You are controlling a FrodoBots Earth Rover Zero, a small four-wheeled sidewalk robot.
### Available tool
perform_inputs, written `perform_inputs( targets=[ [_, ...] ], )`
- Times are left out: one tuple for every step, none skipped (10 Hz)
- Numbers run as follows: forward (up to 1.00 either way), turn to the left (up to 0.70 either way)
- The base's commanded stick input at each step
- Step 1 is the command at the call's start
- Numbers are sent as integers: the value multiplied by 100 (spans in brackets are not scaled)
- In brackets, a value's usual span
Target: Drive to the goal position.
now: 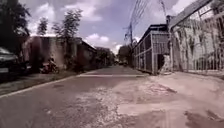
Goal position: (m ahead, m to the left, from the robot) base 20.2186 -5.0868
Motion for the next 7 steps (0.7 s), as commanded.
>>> perform_inputs(
  targets=[
    [70, 0],
    [70, 0],
    [70, 0],
    [70, 0],
    [70, 0],
    [70, 0],
    [70, 0]
  ],
)
